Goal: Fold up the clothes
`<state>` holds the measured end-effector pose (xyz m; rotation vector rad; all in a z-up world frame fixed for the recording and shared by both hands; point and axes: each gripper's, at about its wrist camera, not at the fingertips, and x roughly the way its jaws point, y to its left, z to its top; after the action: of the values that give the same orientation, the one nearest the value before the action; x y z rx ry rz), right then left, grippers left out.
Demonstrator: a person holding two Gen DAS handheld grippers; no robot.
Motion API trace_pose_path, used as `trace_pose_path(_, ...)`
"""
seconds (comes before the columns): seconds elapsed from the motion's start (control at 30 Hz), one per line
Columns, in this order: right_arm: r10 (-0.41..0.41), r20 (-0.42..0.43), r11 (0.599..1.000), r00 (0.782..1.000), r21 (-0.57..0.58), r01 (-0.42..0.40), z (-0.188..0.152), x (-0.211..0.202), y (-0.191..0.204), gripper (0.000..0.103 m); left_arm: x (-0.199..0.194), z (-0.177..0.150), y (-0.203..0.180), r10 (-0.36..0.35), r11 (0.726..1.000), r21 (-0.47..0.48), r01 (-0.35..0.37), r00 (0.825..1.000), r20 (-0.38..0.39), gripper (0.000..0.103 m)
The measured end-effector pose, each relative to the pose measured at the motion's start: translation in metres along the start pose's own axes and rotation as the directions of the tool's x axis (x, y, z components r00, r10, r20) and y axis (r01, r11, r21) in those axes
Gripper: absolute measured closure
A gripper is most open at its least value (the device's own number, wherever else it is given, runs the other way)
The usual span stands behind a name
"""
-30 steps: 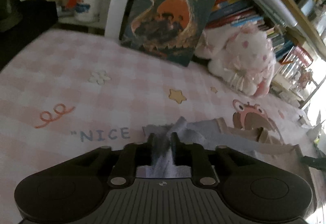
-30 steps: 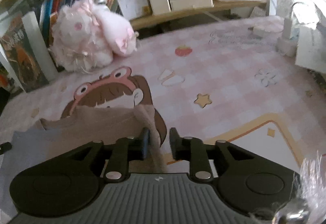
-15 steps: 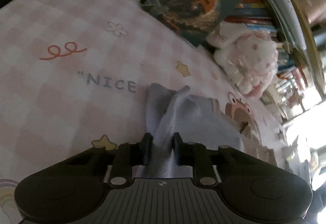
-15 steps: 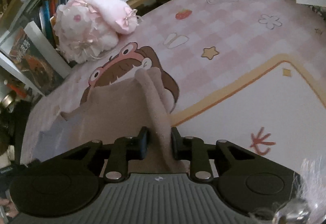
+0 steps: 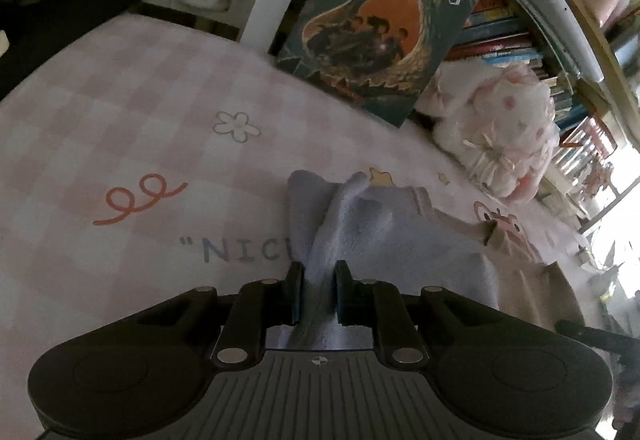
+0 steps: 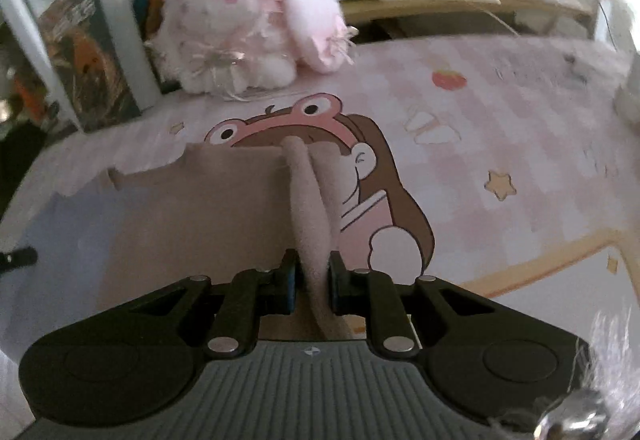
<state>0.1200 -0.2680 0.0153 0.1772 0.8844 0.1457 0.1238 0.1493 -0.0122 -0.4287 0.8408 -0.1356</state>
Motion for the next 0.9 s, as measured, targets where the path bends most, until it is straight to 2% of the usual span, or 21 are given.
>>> trace_pose_path(0.1, -0.022, -0.001, 0.999, 1.0, -0.044, 0.022, 0.0, -0.004, 0.002, 0.081, -0.007, -0.002, -0.005, 0.04, 0.999, 0.007, -0.04, 0.999, 0.015, 0.082)
trace_pose_path(0.2, -0.027, 0.02, 0.996, 0.999, -0.088, 0.028, -0.001, -0.014, 0.006, 0.068, -0.035, -0.006, -0.013, 0.056, 0.998, 0.01, -0.058, 0.99, 0.127, 0.081)
trace_pose_path(0.23, -0.02, 0.032, 0.994, 0.999, -0.103, 0.024, -0.002, -0.018, 0.007, 0.06, -0.044, -0.009, -0.014, 0.045, 0.999, 0.013, -0.048, 0.986, 0.163, 0.08)
trace_pose_path(0.3, -0.01, 0.053, 0.991, 0.999, -0.134, 0.017, -0.005, -0.027, 0.008, 0.052, -0.061, -0.016, -0.02, 0.046, 0.999, 0.015, -0.05, 0.978, 0.205, 0.074)
trace_pose_path(0.4, 0.012, 0.072, 0.985, 0.997, -0.175, 0.001, -0.009, -0.037, 0.007, 0.044, -0.078, -0.031, -0.032, 0.085, 0.996, 0.022, -0.092, 0.97, 0.229, 0.072)
trace_pose_path(0.47, 0.033, 0.072, 0.981, 0.997, -0.194, -0.019, -0.011, -0.042, 0.004, 0.042, -0.085, -0.043, -0.041, 0.126, 0.991, 0.009, -0.132, 0.963, 0.237, 0.062)
trace_pose_path(0.53, 0.056, 0.071, 0.976, 0.996, -0.212, -0.04, -0.015, -0.047, -0.001, 0.037, -0.092, -0.057, -0.051, 0.17, 0.985, -0.011, -0.173, 0.955, 0.243, 0.057)
trace_pose_path(0.7, 0.105, 0.042, 0.961, 0.994, -0.263, -0.09, -0.028, -0.056, -0.019, 0.034, -0.1, -0.089, -0.077, 0.237, 0.971, -0.095, -0.22, 0.945, 0.227, 0.052)
trace_pose_path(0.9, 0.164, -0.01, 0.936, 0.986, -0.313, -0.159, -0.04, -0.061, -0.041, 0.033, -0.1, -0.119, -0.118, 0.306, 0.95, -0.126, -0.285, 0.93, 0.203, 0.046)
